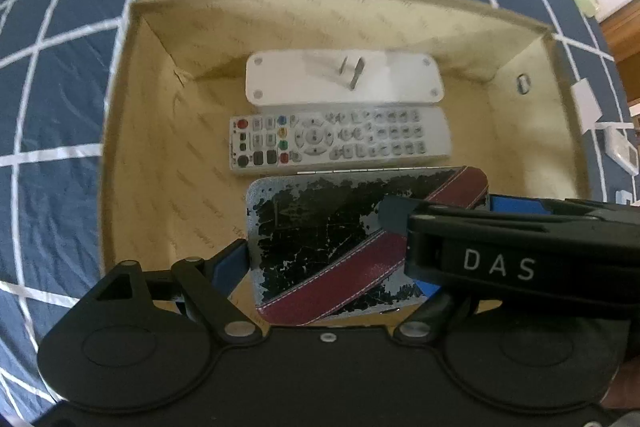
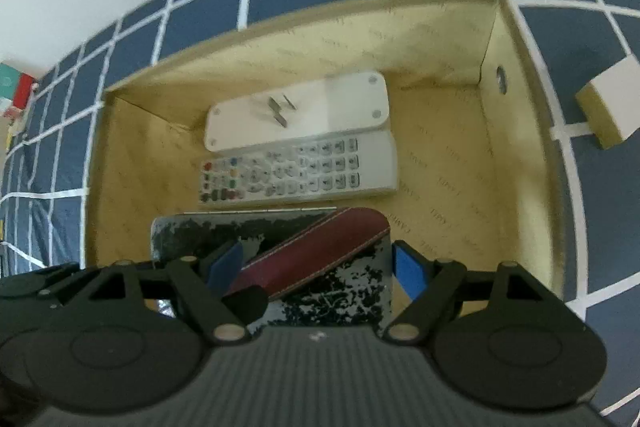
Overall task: Organize objects
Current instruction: 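Lower the phone case into the box beside the TV remote and open the right gripper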
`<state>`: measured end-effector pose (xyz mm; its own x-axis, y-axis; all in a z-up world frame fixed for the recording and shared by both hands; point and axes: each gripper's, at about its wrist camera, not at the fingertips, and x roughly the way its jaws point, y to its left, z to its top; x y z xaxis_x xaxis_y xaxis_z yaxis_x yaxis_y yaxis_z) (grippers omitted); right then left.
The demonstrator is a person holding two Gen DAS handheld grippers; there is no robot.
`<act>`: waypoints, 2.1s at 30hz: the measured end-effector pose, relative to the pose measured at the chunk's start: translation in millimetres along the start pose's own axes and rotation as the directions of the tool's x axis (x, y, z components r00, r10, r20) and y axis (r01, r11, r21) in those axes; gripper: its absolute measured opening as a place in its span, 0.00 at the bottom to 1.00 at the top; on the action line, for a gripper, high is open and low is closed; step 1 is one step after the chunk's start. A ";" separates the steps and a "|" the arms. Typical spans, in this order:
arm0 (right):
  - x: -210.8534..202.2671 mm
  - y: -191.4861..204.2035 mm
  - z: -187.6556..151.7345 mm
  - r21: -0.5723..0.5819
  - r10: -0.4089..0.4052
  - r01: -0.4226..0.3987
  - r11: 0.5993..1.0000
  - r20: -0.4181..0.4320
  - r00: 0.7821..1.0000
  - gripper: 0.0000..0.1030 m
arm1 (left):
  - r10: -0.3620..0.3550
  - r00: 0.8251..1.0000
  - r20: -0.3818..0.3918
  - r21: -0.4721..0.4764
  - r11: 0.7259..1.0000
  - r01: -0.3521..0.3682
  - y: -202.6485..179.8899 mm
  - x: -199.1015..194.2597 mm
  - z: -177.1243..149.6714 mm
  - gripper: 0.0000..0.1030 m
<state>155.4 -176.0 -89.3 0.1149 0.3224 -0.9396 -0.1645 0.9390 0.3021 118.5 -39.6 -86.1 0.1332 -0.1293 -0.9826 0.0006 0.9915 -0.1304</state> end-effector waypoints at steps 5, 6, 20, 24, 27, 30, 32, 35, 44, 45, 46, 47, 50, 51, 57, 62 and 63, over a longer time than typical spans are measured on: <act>20.9 -1.5 3.5 0.006 -0.018 0.018 1.000 -0.043 0.999 0.78 | -0.018 0.999 -0.045 -0.016 1.000 0.018 8.1 22.1 5.2 0.81; 24.4 -1.6 4.0 0.005 -0.021 0.022 1.000 -0.049 0.999 0.78 | -0.021 0.998 -0.051 -0.019 1.000 0.020 8.4 24.5 5.7 0.81; 45.0 -6.5 15.5 0.000 -0.057 0.057 0.998 -0.086 0.995 0.78 | -0.057 0.995 -0.084 -0.038 0.998 0.054 15.1 46.2 16.2 0.80; 48.8 -9.6 17.0 0.004 -0.061 0.061 0.998 -0.097 0.993 0.78 | -0.059 0.994 -0.092 -0.041 0.998 0.056 15.6 49.9 18.2 0.81; 51.1 -11.6 16.1 0.011 -0.060 0.061 0.998 -0.103 0.993 0.78 | -0.058 0.993 -0.100 -0.037 0.998 0.055 16.3 53.3 19.1 0.81; 51.5 -11.4 17.2 0.011 -0.062 0.064 0.998 -0.109 0.992 0.78 | -0.062 0.992 -0.108 -0.042 0.997 0.058 17.9 55.3 20.0 0.81; 51.7 -11.6 17.9 0.012 -0.061 0.063 0.998 -0.114 0.992 0.78 | -0.062 0.992 -0.110 -0.043 0.997 0.058 18.4 55.9 20.7 0.81; 51.4 -11.8 18.4 0.012 -0.058 0.060 0.998 -0.118 0.991 0.78 | -0.057 0.992 -0.110 -0.043 0.998 0.053 19.6 56.7 20.3 0.82; 42.7 -9.8 23.7 -0.005 -0.048 0.047 0.999 -0.081 0.996 0.78 | -0.025 0.997 -0.078 -0.035 0.999 0.022 13.6 42.3 22.6 0.82; 39.9 -8.9 23.2 -0.010 -0.048 0.048 0.999 -0.074 0.996 0.78 | -0.021 0.997 -0.072 -0.034 0.999 0.019 13.3 39.4 21.5 0.82; 36.8 -8.1 23.3 -0.013 -0.049 0.048 0.999 -0.069 0.996 0.78 | -0.020 0.998 -0.067 -0.037 0.999 0.018 13.3 36.8 20.4 0.82; 34.3 -6.7 22.3 -0.017 -0.044 0.043 0.999 -0.063 0.997 0.78 | -0.018 0.998 -0.062 -0.042 0.999 0.016 13.7 34.0 19.5 0.82; 19.7 -8.5 22.5 -0.028 -0.032 0.031 0.999 -0.041 0.999 0.78 | -0.009 0.999 -0.043 -0.056 0.998 0.007 16.1 23.3 13.9 0.82; 14.9 -7.7 21.5 -0.032 -0.030 0.029 0.999 -0.032 0.999 0.78 | -0.005 0.999 -0.035 -0.061 0.998 0.003 15.2 19.3 12.4 0.82; -16.9 0.8 14.9 -0.050 -0.008 0.010 0.999 0.031 0.999 0.80 | 0.018 1.000 0.023 -0.078 0.997 -0.016 12.4 -12.9 4.3 0.85; -45.8 2.5 3.1 -0.059 -0.001 0.006 0.998 0.084 0.996 0.81 | 0.028 0.996 0.080 -0.069 0.997 -0.023 -2.0 -36.7 -5.4 0.88; -50.4 2.3 0.2 -0.061 0.000 0.006 0.998 0.094 0.996 0.82 | 0.031 0.996 0.089 -0.067 0.997 -0.025 -4.5 -40.0 -7.2 0.89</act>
<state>149.4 -190.1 -41.2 0.2064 0.3321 -0.9204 -0.2229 0.9319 0.2863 106.0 -39.0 -47.1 0.2208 -0.0961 -0.9706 -0.0693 0.9911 -0.1139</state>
